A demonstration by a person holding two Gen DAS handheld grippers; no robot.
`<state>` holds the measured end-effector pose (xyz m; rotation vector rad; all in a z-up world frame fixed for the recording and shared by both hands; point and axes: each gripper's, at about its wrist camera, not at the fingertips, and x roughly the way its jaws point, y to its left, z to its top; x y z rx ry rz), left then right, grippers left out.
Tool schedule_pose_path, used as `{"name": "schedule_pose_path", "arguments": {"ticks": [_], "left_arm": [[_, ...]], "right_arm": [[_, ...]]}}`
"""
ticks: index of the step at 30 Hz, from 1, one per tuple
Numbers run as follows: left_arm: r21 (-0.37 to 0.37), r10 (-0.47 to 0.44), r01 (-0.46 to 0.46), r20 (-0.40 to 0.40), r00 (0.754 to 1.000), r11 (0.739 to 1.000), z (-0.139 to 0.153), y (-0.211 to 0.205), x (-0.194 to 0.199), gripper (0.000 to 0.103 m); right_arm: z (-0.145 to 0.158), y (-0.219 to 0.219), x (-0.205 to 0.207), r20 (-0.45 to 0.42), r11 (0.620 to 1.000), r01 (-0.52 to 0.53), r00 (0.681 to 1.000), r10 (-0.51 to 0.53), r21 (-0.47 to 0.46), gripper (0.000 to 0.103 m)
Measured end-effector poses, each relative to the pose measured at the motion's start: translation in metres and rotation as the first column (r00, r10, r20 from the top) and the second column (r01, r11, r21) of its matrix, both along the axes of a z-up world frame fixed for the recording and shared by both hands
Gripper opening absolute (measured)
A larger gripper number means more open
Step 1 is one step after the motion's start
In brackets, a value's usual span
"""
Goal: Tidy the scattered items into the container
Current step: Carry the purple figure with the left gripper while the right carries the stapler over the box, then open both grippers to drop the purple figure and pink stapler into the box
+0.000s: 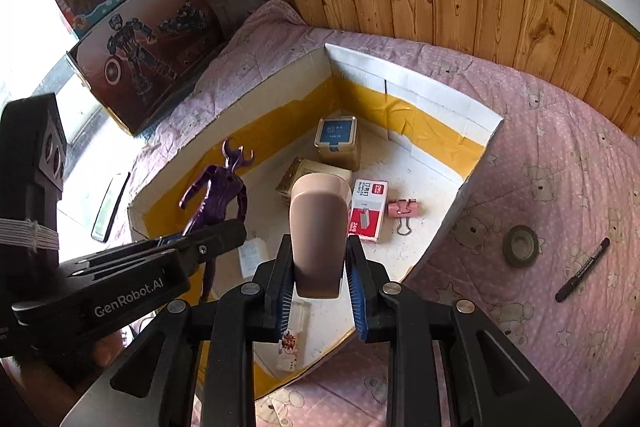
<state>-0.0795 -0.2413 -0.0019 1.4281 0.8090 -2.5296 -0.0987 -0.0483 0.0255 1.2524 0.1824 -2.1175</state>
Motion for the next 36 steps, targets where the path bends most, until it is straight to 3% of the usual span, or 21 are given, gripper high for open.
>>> {"name": "schedule_pose_path", "arguments": {"ticks": [9,20,23,28,36], "left_arm": [[-0.019,-0.013,0.013,0.009,1.0,1.0,-0.003,0.003,-0.003,0.011],[-0.036,-0.009,0.01,0.032,0.999,0.999,-0.01,0.005,-0.01,0.012],[-0.007,-0.012,0.012,0.039,0.999,1.0,-0.014,0.005,-0.013,0.012],[0.109,0.0,-0.001,0.012,1.0,0.994,-0.016,-0.006,-0.013,0.011],[0.168,0.018,-0.019,0.007,1.0,0.986,-0.018,-0.014,-0.014,0.011]], "right_arm": [[-0.011,-0.014,0.006,0.007,0.992,-0.067,0.998,0.067,0.104,0.026],[-0.016,-0.023,0.014,0.013,0.98,-0.13,0.992,0.129,0.153,0.026],[-0.018,-0.023,0.013,0.024,0.979,-0.131,0.991,0.128,0.156,0.026],[-0.02,-0.021,0.013,0.038,0.976,-0.144,0.989,0.139,0.162,0.026],[-0.025,-0.019,0.01,0.061,0.975,-0.156,0.987,0.148,0.155,0.026]]}}
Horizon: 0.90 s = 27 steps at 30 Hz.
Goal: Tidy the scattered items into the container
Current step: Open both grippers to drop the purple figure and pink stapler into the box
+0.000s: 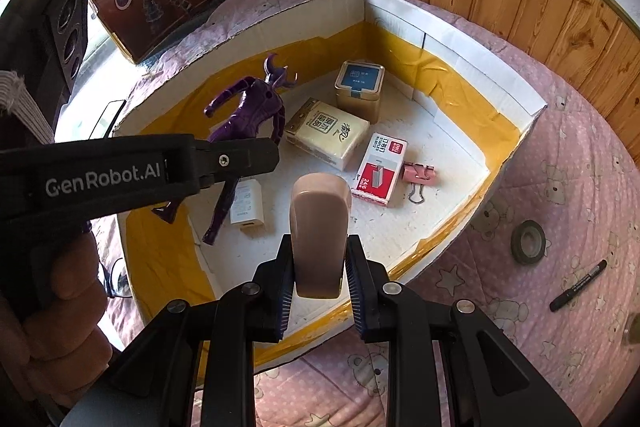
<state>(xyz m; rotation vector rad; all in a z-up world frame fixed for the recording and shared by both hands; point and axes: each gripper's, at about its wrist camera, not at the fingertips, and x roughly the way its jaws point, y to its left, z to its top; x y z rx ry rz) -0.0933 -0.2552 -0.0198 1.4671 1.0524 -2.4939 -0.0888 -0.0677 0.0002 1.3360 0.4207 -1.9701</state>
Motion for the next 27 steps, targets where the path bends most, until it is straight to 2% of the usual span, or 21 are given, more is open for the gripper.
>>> {"name": "schedule_pose_path", "arguments": {"ticks": [12,25,27], "left_arm": [[-0.078,0.005,0.0,0.069,0.998,0.997,-0.011,0.01,-0.009,0.012],[-0.085,0.032,-0.024,0.094,0.995,0.996,-0.012,0.009,-0.01,0.012],[-0.081,0.037,-0.029,0.098,0.995,0.996,-0.012,0.008,-0.009,0.018]], "right_arm": [[-0.002,0.0,0.0,0.016,1.0,-0.025,1.0,0.025,0.004,0.026],[-0.002,0.002,-0.001,0.022,1.0,-0.029,0.999,0.029,-0.006,0.026],[-0.002,0.003,-0.002,0.024,1.0,-0.026,0.999,0.027,-0.013,0.026]]}}
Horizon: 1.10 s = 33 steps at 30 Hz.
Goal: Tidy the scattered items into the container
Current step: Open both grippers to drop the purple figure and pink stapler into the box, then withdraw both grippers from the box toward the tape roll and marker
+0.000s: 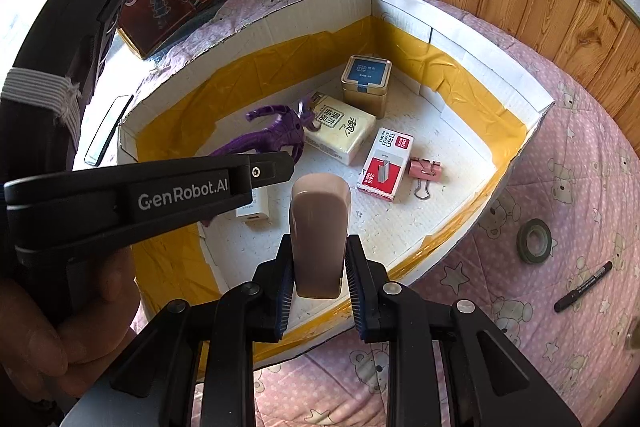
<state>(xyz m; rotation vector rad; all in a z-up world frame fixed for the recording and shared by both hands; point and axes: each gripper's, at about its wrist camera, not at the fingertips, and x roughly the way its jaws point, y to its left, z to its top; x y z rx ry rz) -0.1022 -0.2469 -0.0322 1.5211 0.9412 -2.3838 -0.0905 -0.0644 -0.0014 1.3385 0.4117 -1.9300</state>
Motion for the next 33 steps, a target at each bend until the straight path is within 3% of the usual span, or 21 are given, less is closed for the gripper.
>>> {"name": "schedule_pose_path", "arguments": {"ticks": [3,5,16,21,33], "left_arm": [[0.007,0.006,-0.006,-0.001,1.0,1.0,0.001,-0.002,0.002,0.027],[0.011,0.009,-0.009,-0.001,1.0,1.0,0.002,-0.002,0.003,0.029],[0.002,0.012,-0.012,-0.017,1.0,1.0,0.014,-0.002,0.011,0.029],[-0.041,0.007,-0.008,-0.035,0.999,0.999,0.023,0.003,0.015,0.029],[-0.173,-0.042,0.025,-0.096,0.994,0.985,0.048,0.026,0.019,0.029]], "right_arm": [[0.001,0.002,0.0,-0.001,1.0,0.004,1.0,-0.004,-0.006,0.026],[0.003,0.003,0.0,-0.001,1.0,0.009,1.0,-0.009,-0.017,0.026],[0.014,0.014,0.004,-0.01,0.998,0.032,0.999,-0.033,-0.054,0.027],[0.02,0.021,0.013,-0.024,0.995,0.035,0.999,-0.038,-0.098,0.027],[0.05,0.054,0.036,-0.073,0.943,0.036,0.995,-0.064,-0.331,0.027]]}}
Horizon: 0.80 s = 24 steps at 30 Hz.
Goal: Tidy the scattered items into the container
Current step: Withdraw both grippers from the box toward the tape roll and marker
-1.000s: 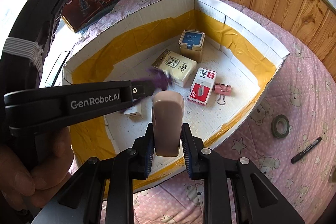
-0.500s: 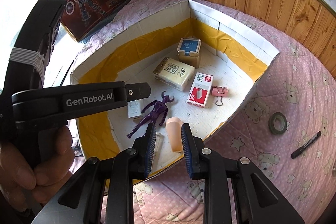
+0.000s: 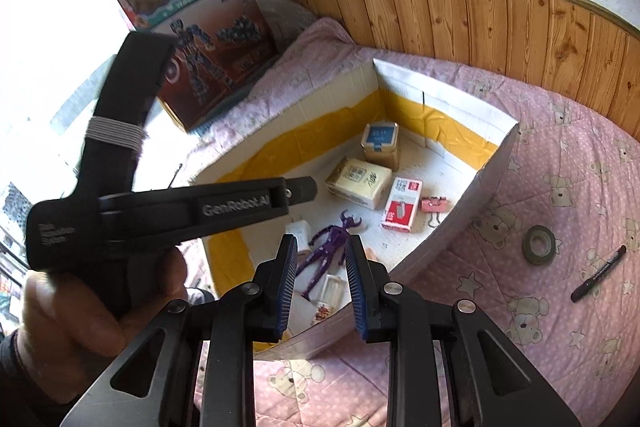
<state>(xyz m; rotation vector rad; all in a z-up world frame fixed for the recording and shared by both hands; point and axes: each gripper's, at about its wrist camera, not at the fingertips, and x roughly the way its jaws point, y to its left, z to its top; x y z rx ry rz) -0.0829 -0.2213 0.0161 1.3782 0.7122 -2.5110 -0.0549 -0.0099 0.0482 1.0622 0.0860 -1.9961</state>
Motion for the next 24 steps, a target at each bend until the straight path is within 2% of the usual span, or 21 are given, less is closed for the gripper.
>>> {"name": "schedule_pose_path", "arguments": {"ticks": [7,15,20,24], "left_arm": [[-0.041,-0.017,0.015,-0.05,0.999,0.999,0.013,0.015,0.004,0.029],[-0.046,-0.084,0.076,-0.219,0.972,0.996,0.047,0.045,0.009,0.029],[-0.032,-0.148,0.145,-0.263,0.953,0.989,0.055,0.073,0.007,0.031],[-0.075,-0.209,0.195,-0.274,0.939,0.978,0.06,0.098,0.006,0.031]], "right_arm": [[0.006,0.025,0.018,-0.029,0.984,-0.018,0.999,0.013,-0.178,0.027],[0.012,0.043,0.015,-0.008,0.968,0.007,1.0,-0.01,-0.252,0.027],[0.024,0.08,-0.001,0.0,0.951,0.084,0.996,-0.088,-0.297,0.027],[0.015,0.115,-0.027,0.031,0.936,0.215,0.976,-0.215,-0.278,0.031]]}}
